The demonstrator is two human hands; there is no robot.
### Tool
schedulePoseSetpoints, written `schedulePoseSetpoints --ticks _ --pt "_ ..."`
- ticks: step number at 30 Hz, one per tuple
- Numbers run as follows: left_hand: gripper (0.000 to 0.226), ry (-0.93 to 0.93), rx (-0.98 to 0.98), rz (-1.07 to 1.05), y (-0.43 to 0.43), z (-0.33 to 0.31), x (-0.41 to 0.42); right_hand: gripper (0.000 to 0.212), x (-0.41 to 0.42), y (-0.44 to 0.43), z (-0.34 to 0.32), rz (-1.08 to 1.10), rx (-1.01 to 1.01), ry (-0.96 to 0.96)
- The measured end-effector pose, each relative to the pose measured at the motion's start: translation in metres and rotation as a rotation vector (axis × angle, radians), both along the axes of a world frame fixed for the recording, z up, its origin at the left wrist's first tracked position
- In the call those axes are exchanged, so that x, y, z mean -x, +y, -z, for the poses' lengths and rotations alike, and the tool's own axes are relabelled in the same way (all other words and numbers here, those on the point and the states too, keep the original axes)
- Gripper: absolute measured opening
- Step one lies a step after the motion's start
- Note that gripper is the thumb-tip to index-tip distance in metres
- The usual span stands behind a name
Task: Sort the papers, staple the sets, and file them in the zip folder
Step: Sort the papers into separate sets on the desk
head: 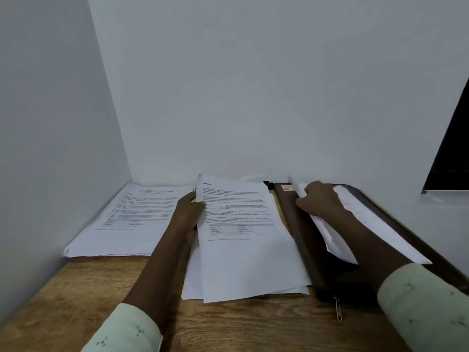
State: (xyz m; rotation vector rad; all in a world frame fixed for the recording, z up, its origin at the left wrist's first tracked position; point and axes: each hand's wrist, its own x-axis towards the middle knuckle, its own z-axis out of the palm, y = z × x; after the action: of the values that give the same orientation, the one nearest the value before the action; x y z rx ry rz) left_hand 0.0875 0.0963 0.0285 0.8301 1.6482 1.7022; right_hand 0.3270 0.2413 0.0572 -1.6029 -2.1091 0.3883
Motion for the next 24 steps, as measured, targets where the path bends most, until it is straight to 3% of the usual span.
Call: schedulePoseSetpoints --ticks 4,8,10,14,17,19,22,24 --pt "0.029 -0.134 -0.070 0.057 0.004 -0.010 -0.030 0.010 0.013 -0.032 -0.027 -0.060 -0.103 0.159" --pt "0.027 -0.179 -0.131 0.084 0.003 -0.007 -0.042 0.029 0.053 -0.080 -0.009 -0.242 -0.122 0.162" --pt "0.024 -0.228 -0.164 0.100 0.004 -0.005 -0.041 0.021 0.073 -0.091 0.000 -0.307 -0.124 0.187" --pt "0.048 -0.301 -0.136 0.210 0.002 -0.005 -0.036 0.015 0.101 -0.106 0.013 -0.444 -0.136 0.220" --pt "0.024 -0.283 -0.086 0.111 0.001 -0.003 -0.026 0.018 0.100 -0.105 0.019 -0.598 0.072 0.340" --pt "0.026 -0.302 -0.094 0.087 0.000 -0.004 -0.016 0.019 0.087 -0.092 0.016 -0.527 0.062 0.454" --pt "0.027 -0.253 -0.153 0.110 -0.006 -0.013 -0.005 0.050 0.060 -0.065 0.000 -0.235 -0.217 0.555" --pt "0.027 -0.213 -0.240 0.141 -0.013 -0.027 -0.001 0.085 0.041 -0.049 -0.020 -0.136 -0.193 0.602"
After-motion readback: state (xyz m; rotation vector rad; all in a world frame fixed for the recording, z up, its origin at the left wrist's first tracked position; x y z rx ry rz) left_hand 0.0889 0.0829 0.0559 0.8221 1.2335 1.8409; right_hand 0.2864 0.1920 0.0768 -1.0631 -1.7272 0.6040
